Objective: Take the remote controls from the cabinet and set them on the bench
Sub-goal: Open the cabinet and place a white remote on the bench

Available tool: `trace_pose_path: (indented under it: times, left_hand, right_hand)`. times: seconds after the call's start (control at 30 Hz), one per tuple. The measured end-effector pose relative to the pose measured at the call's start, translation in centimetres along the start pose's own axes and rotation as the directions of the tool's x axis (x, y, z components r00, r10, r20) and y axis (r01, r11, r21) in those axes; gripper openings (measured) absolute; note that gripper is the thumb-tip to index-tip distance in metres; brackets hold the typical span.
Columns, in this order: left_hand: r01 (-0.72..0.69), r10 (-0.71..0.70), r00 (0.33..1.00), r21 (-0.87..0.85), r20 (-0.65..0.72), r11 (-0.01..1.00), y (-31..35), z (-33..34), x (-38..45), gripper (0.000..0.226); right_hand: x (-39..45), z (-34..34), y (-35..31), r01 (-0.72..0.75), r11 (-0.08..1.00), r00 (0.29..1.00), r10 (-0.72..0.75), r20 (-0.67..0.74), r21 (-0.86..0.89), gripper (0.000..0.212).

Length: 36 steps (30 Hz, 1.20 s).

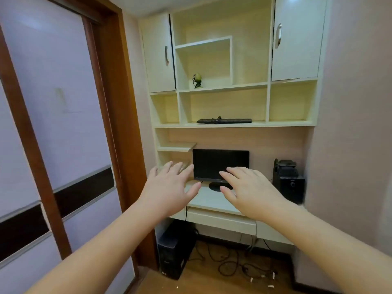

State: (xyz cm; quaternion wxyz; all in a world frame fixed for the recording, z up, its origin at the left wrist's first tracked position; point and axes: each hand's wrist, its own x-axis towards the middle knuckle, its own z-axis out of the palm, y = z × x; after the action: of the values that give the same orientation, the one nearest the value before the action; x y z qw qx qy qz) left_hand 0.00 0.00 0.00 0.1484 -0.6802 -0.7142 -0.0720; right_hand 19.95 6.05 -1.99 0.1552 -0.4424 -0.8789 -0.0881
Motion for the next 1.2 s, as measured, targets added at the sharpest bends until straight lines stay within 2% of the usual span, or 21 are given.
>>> trace_pose_path:
  times: [0.17, 0.37, 0.5, 0.8, 1.0, 1.2]
  left_hand:
    - [0.027, -0.028, 0.998, 0.016, 0.054, 1.0, 1.8, 2.1, 6.1, 0.067]
    - [0.074, -0.07, 0.997, 0.118, -0.037, 0.99, 2.0, 4.5, 10.8, 0.063]
    - [0.102, -0.1, 0.994, 0.094, -0.032, 0.99, 0.3, 5.8, 12.4, 0.062]
    - [0.15, -0.143, 0.988, 0.145, -0.055, 0.978, -9.9, 9.8, 14.6, 0.061]
    - [0.133, -0.127, 0.99, 0.138, -0.055, 0.981, -18.8, 11.6, 16.1, 0.065]
    - [0.115, -0.114, 0.993, 0.091, -0.012, 0.989, -26.5, 13.2, 19.0, 0.065]
  right_hand:
    - [4.1, 2.6, 4.8, -0.022, 1.0, 1.0, 0.022, 0.017, -0.013, 0.055]
    - [8.8, 5.7, 7.1, -0.044, 0.999, 0.999, 0.044, -0.003, 0.011, 0.056]
    - [12.0, 7.3, 6.7, -0.032, 0.998, 0.999, 0.03, 0.029, 0.061, 0.057]
    - [20.5, 10.5, -0.5, 0.057, 0.995, 0.997, -0.06, 0.039, 0.076, 0.051]
    - [28.0, 12.4, -7.8, 0.0, 0.998, 1.0, -0.001, 0.012, 0.059, 0.052]
    - [34.5, 13.8, -12.6, 0.002, 0.999, 1.0, -0.002, -0.003, 0.053, 0.054]
